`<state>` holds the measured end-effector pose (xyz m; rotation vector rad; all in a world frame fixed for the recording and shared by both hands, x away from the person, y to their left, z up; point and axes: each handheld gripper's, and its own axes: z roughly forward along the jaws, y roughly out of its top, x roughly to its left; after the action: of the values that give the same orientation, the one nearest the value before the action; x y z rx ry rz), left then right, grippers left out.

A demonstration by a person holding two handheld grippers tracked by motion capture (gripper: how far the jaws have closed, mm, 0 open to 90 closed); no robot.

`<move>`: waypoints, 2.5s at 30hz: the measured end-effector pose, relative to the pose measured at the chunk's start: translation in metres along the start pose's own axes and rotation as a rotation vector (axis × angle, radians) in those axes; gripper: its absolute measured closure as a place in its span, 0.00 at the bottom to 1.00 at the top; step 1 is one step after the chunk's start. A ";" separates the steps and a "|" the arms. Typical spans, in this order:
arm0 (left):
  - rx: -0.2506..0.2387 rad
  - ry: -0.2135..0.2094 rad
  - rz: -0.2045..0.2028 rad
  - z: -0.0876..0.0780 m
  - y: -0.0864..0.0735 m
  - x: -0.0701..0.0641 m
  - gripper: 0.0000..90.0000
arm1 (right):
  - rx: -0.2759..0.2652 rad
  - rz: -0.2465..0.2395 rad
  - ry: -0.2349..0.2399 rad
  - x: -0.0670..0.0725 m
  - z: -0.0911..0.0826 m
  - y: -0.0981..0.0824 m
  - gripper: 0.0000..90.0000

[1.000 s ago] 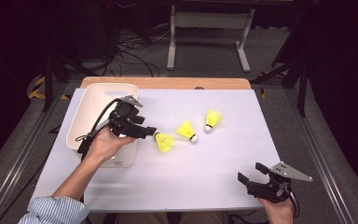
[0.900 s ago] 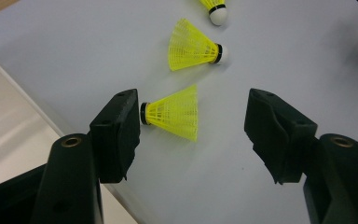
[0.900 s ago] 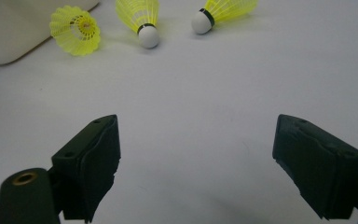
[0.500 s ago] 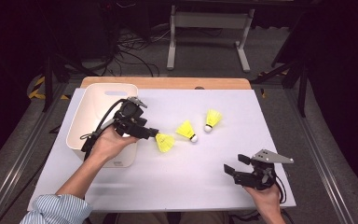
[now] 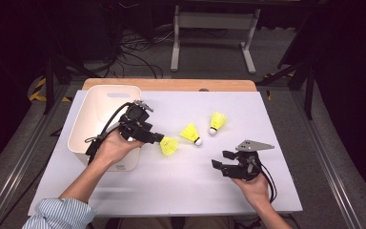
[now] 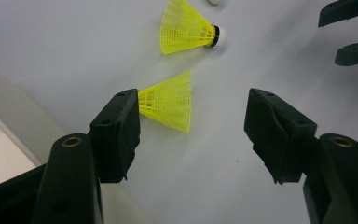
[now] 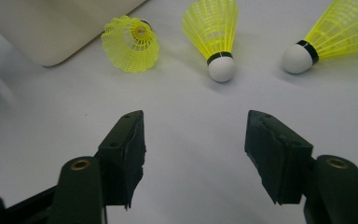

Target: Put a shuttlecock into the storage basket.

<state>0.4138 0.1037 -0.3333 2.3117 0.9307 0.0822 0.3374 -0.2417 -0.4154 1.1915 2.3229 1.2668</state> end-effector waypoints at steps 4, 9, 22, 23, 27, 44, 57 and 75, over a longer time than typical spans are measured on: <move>0.003 0.000 -0.001 0.001 0.000 0.000 0.41 | 0.026 -0.011 0.007 0.003 0.011 0.006 0.47; 0.006 0.002 -0.002 0.002 -0.001 0.000 0.41 | 0.056 -0.028 0.025 0.006 0.024 0.013 0.51; 0.023 0.002 0.006 0.003 -0.001 -0.001 0.41 | 0.135 -0.051 0.069 0.014 0.060 0.038 0.60; 0.024 0.002 0.006 0.003 -0.001 -0.001 0.41 | 0.138 -0.055 0.070 0.015 0.063 0.040 0.61; 0.024 0.004 0.003 0.003 -0.001 -0.001 0.41 | 0.153 -0.053 0.075 0.016 0.074 0.044 0.61; 0.027 -0.001 0.009 0.004 -0.001 -0.001 0.41 | 0.204 -0.061 0.072 0.018 0.102 0.061 0.67; 0.035 -0.004 0.000 0.004 -0.001 0.000 0.41 | 0.236 -0.103 0.048 0.026 0.120 0.076 0.70; 0.042 -0.015 -0.011 0.005 -0.001 0.000 0.40 | 0.270 -0.127 0.013 0.029 0.140 0.083 0.73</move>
<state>0.4151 0.1016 -0.3379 2.3419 0.9464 0.0415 0.4399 -0.1125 -0.4288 1.0914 2.5954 0.9447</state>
